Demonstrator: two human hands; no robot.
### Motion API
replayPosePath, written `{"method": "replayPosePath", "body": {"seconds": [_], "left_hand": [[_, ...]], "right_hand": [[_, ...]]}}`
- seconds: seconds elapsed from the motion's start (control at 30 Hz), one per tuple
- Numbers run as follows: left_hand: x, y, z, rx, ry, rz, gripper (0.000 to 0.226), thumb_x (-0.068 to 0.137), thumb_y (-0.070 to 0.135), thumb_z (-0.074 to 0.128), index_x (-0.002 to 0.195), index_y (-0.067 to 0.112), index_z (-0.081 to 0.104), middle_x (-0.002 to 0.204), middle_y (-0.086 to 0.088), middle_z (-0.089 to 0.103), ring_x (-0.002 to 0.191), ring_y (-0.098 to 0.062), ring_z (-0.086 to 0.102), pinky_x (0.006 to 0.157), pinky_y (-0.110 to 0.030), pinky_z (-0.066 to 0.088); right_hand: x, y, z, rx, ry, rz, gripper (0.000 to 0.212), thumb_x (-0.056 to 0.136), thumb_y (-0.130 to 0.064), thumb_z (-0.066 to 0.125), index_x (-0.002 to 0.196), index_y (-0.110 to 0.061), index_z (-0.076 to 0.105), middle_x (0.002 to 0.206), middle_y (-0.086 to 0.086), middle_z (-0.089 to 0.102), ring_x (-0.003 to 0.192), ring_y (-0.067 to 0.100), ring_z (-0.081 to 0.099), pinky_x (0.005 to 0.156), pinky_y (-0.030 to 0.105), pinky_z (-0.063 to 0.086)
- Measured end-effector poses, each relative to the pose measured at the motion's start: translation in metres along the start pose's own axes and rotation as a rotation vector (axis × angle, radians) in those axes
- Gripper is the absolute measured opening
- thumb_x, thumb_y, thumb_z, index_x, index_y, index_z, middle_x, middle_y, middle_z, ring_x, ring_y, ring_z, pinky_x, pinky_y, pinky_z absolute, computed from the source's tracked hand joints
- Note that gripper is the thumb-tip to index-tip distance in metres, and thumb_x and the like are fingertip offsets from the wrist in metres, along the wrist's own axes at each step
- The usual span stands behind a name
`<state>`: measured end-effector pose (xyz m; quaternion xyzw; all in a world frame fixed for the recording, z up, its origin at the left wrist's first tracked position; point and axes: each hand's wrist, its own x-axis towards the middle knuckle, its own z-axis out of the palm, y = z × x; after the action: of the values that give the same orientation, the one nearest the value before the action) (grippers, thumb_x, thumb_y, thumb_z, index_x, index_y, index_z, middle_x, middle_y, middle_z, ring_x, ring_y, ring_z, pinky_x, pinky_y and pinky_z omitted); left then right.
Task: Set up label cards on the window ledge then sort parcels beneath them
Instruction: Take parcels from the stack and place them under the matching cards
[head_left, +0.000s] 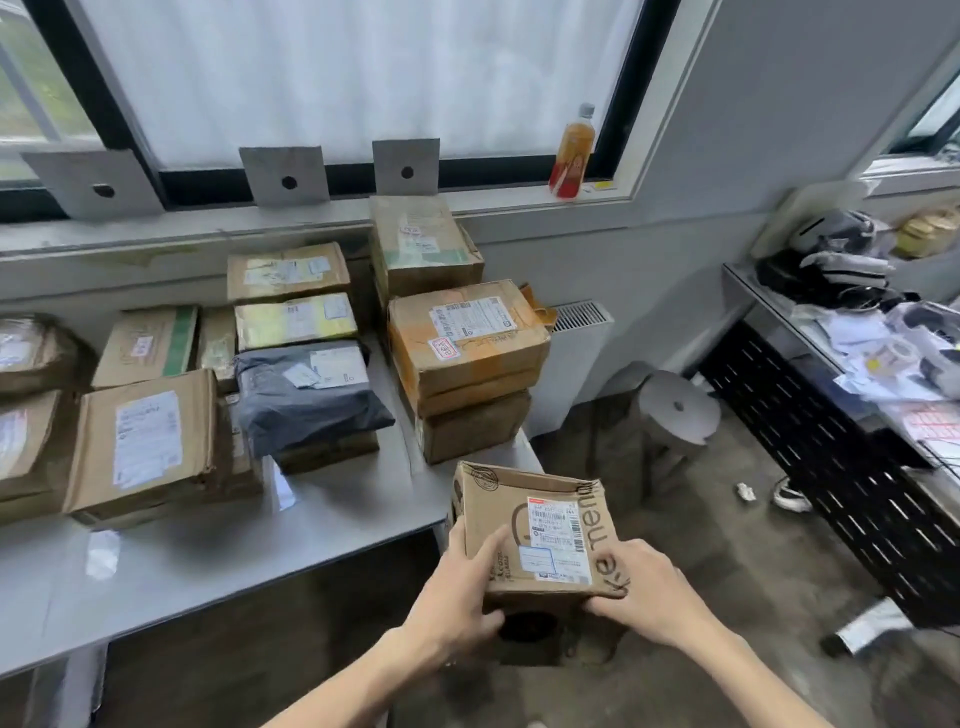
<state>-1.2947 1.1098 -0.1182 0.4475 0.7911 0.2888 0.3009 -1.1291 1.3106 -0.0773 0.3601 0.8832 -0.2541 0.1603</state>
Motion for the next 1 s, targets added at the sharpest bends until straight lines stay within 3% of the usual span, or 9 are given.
{"method": "replayPosePath", "body": {"seconds": [0.13,0.33,0.43,0.6,0.7,0.83,1.0], "left_hand": [[-0.006,0.022,0.036,-0.055,0.074,-0.086,0.094,0.075,0.023,0.067,0.153,0.037,0.018,0.158,0.007,-0.003,0.145,-0.017,0.029,0.112,-0.009,0.023],[-0.018,0.063,0.057,-0.075,0.166,-0.17,0.091,0.075,0.022,0.068,0.153,0.035,0.021,0.156,0.007,0.004,0.142,-0.017,0.035,0.112,-0.009,0.023],[-0.014,0.096,0.016,-0.029,0.248,-0.15,0.091,0.078,0.025,0.072,0.153,0.037,0.02,0.153,0.005,0.015,0.135,-0.014,0.042,0.106,-0.008,0.026],[-0.008,0.166,-0.098,0.096,0.476,-0.017,0.086,0.079,0.027,0.076,0.148,0.039,0.028,0.142,0.002,0.029,0.127,-0.014,0.041,0.109,-0.027,0.041],[-0.002,0.198,-0.163,0.144,0.585,0.034,0.087,0.077,0.024,0.08,0.149,0.034,0.031,0.131,0.001,0.033,0.115,-0.012,0.042,0.102,-0.025,0.042],[0.022,0.209,-0.231,0.25,0.689,0.029,0.092,0.074,0.022,0.082,0.15,0.032,0.031,0.13,-0.006,0.039,0.11,-0.014,0.043,0.099,-0.03,0.042],[0.051,0.181,-0.275,0.32,0.693,0.015,0.095,0.074,0.031,0.084,0.151,0.033,0.03,0.138,-0.008,0.036,0.118,-0.023,0.049,0.103,-0.037,0.044]], "right_hand": [[0.007,0.034,-0.004,-0.004,-0.039,-0.077,0.057,0.061,-0.059,0.073,0.113,-0.041,0.06,0.113,-0.015,0.053,0.101,0.004,0.056,0.078,0.018,0.039],[0.004,0.056,-0.034,-0.045,-0.053,-0.208,0.06,0.064,-0.057,0.075,0.119,-0.041,0.057,0.115,-0.014,0.054,0.107,0.007,0.057,0.09,0.026,0.045],[0.0,0.037,-0.09,-0.065,0.027,-0.309,0.062,0.068,-0.054,0.077,0.124,-0.04,0.055,0.112,-0.011,0.055,0.107,0.011,0.058,0.089,0.028,0.046],[-0.015,-0.024,-0.21,-0.024,0.277,-0.523,0.057,0.073,-0.044,0.083,0.124,-0.035,0.059,0.113,-0.003,0.059,0.105,0.016,0.06,0.091,0.03,0.048],[-0.015,-0.062,-0.264,0.002,0.386,-0.625,0.058,0.078,-0.04,0.081,0.13,-0.03,0.058,0.118,-0.002,0.055,0.106,0.016,0.057,0.093,0.029,0.047],[0.011,-0.113,-0.306,-0.014,0.474,-0.689,0.055,0.079,-0.039,0.08,0.128,-0.024,0.059,0.123,0.004,0.056,0.109,0.019,0.054,0.092,0.028,0.04],[0.05,-0.154,-0.313,-0.048,0.488,-0.691,0.051,0.082,-0.037,0.078,0.126,-0.02,0.06,0.125,0.007,0.057,0.105,0.017,0.049,0.089,0.026,0.038]]}}
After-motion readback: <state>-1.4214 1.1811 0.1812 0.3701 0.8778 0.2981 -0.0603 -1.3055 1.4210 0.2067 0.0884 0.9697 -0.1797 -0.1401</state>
